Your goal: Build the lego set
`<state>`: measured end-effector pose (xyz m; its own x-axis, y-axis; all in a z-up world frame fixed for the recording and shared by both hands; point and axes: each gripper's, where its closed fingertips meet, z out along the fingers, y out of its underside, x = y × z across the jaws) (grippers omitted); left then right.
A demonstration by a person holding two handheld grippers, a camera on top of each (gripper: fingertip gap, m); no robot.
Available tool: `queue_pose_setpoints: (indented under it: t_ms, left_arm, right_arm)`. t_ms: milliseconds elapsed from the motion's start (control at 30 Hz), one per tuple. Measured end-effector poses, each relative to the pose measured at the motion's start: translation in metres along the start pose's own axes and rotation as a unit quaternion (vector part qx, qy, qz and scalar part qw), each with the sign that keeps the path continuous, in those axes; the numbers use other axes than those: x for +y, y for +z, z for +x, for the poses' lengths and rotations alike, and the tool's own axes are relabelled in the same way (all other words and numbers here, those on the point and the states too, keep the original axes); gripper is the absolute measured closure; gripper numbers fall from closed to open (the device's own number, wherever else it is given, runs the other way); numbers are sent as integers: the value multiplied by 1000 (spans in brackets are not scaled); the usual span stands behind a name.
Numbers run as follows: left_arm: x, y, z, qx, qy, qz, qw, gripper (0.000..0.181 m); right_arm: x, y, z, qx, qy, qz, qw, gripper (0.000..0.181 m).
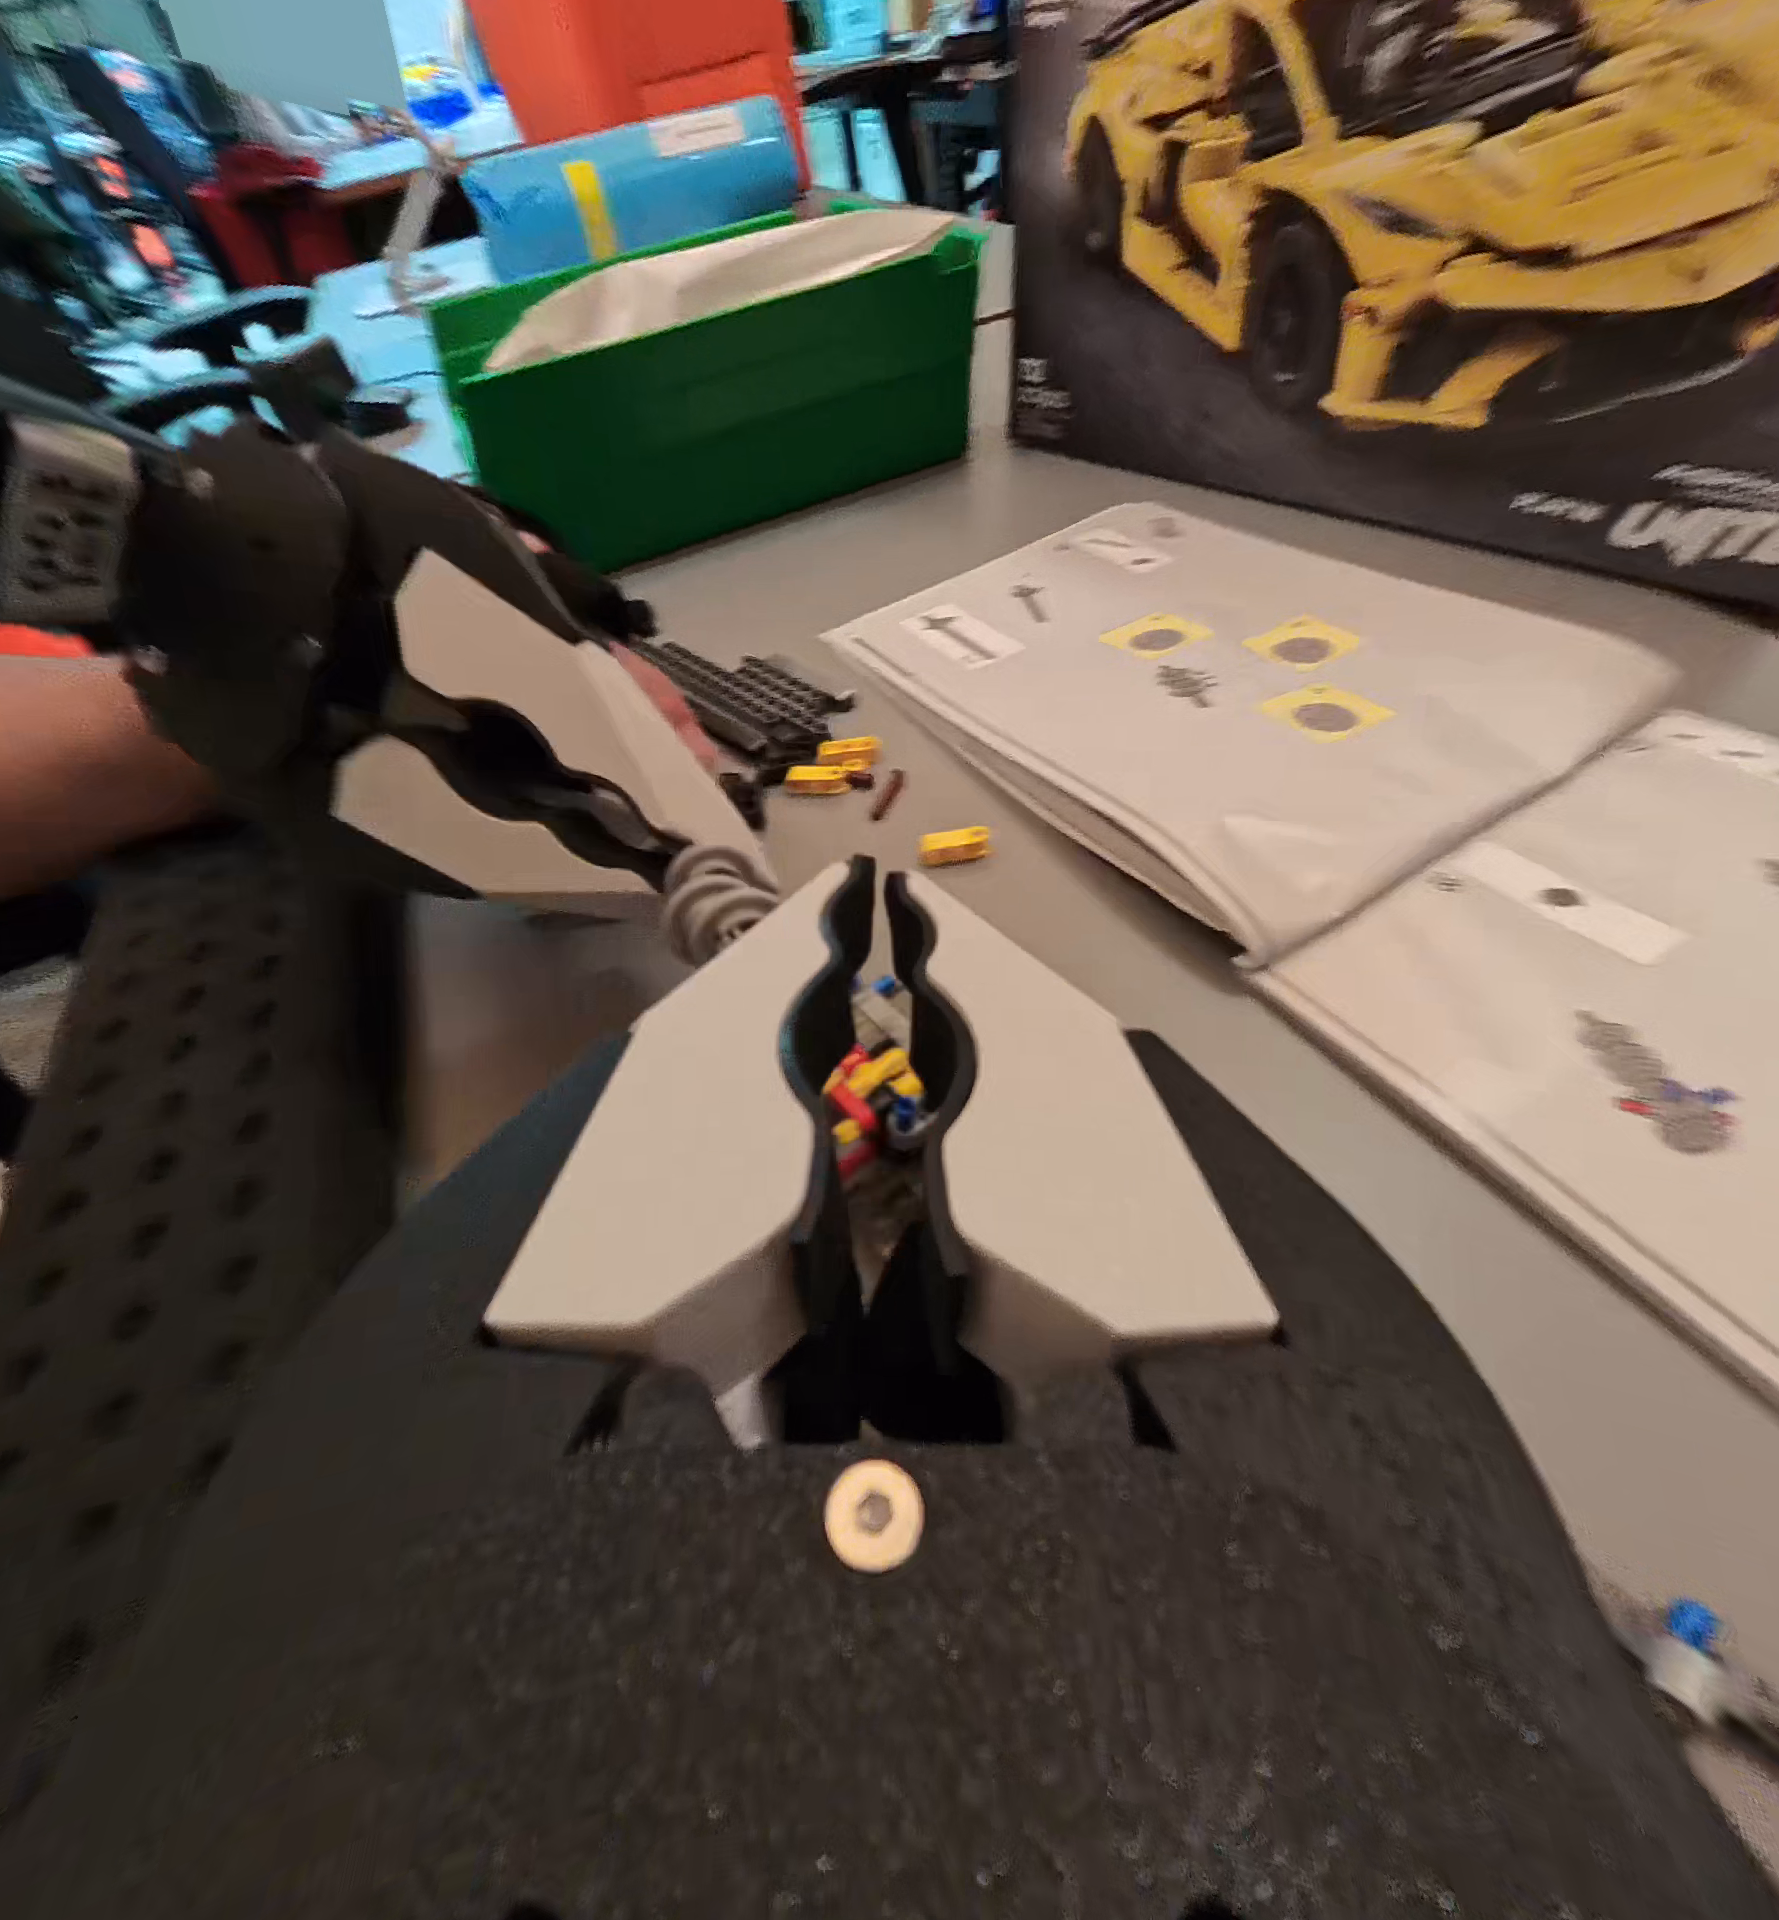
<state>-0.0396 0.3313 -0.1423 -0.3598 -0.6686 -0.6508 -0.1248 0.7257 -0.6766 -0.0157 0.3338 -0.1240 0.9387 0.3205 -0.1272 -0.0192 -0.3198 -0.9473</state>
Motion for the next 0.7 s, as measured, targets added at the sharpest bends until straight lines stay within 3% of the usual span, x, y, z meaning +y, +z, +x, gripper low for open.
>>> queue_pose_setpoints:
  t_ms: [100, 167, 300, 400, 467, 700]
  left_arm:
    - [10, 4, -4, 22, -92, -24, 995, 180]
    - [13, 5, -5, 45, -166, -22, 985, 181]
    - [1, 0, -16, 82, -317, 27, 945, 181]
    - [-6, -6, -21, 66, -292, 47, 953, 181]
    - [-11, -5, -15, 65, -268, 49, 960, 181]
    - [-7, -8, -35, -62, -141, 28, 988, 181]
  right_arm:
    - [-22, -12, 1, 3, 5, 62, 998, 158]
    - [-26, -19, 14, 42, 23, 82, 996, 157]
    - [-28, -9, 3, 43, 44, 83, 995, 152]
    - [-26, 7, -15, -36, 136, 72, 987, 151]
    - [-41, 3, -21, -69, 174, 122, 975, 166]
    - [-46, -9, -14, -86, 213, 166, 959, 168]
